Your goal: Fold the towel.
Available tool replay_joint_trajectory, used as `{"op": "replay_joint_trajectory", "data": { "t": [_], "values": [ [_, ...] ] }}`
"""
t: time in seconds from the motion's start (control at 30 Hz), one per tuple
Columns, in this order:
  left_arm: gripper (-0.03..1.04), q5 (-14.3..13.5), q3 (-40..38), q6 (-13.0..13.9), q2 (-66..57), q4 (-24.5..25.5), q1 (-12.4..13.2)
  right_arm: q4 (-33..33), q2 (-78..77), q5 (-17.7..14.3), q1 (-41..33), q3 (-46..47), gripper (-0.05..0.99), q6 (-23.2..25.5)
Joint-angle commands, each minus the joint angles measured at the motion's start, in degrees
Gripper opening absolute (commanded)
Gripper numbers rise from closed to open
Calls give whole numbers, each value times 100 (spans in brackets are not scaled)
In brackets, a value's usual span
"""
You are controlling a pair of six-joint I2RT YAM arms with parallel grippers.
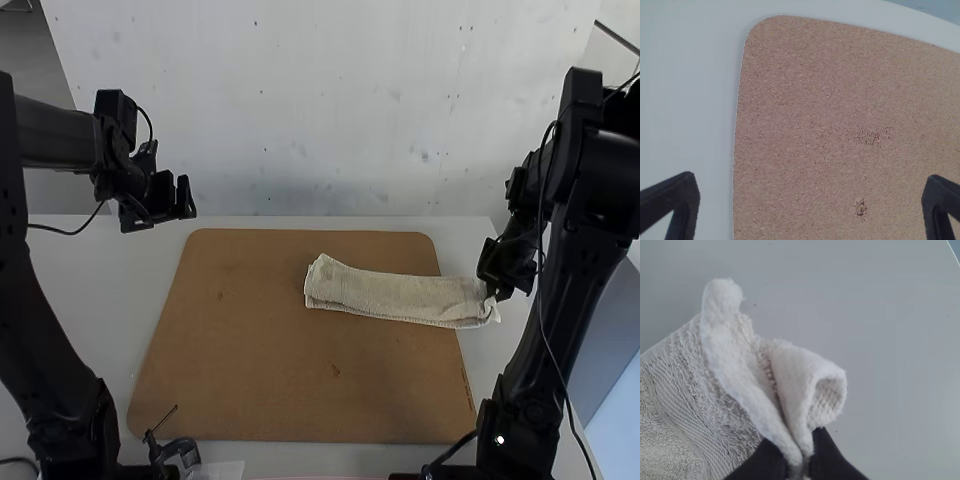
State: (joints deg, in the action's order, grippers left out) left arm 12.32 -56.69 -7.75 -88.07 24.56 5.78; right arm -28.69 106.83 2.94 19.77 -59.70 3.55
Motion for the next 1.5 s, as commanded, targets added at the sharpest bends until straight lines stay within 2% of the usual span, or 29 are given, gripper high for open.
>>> {"op": "replay_joint_trajectory", "data": {
  "t": [0.0, 0.3, 0.57, 0.67, 0.83, 0.97, 1.17, 1.23, 1.47],
  "values": [
    [101, 104, 79, 63, 185, -39, 11, -14, -320, -92, -87, -200, 2, -48],
    [101, 104, 175, 54, 273, -65, 37, -322, -769, -92, -1080, -305, 2, 295],
    [101, 104, 325, 63, 326, -206, 116, -454, -725, -268, -2619, -463, 2, 928],
    [101, 104, 386, 80, 414, -206, 178, -568, -496, -435, -3128, -762, 2, 1148],
    [101, 104, 553, 283, 589, -214, 362, -788, -57, -470, -3849, -1386, 2, 1508],
    [101, 104, 589, 335, 642, -214, 494, -946, 374, -505, -4350, -1896, 2, 1658],
    [101, 104, 685, 485, 748, -214, 635, -1122, 893, -575, -4895, -2617, 2, 1728],
    [101, 113, 694, 494, 792, -214, 652, -1324, 1104, -663, -5071, -2951, 2, 1763],
    [101, 166, 773, 502, 888, -223, 661, -1781, 1842, -663, -5484, -3988, 2, 1807]
  ]
}}
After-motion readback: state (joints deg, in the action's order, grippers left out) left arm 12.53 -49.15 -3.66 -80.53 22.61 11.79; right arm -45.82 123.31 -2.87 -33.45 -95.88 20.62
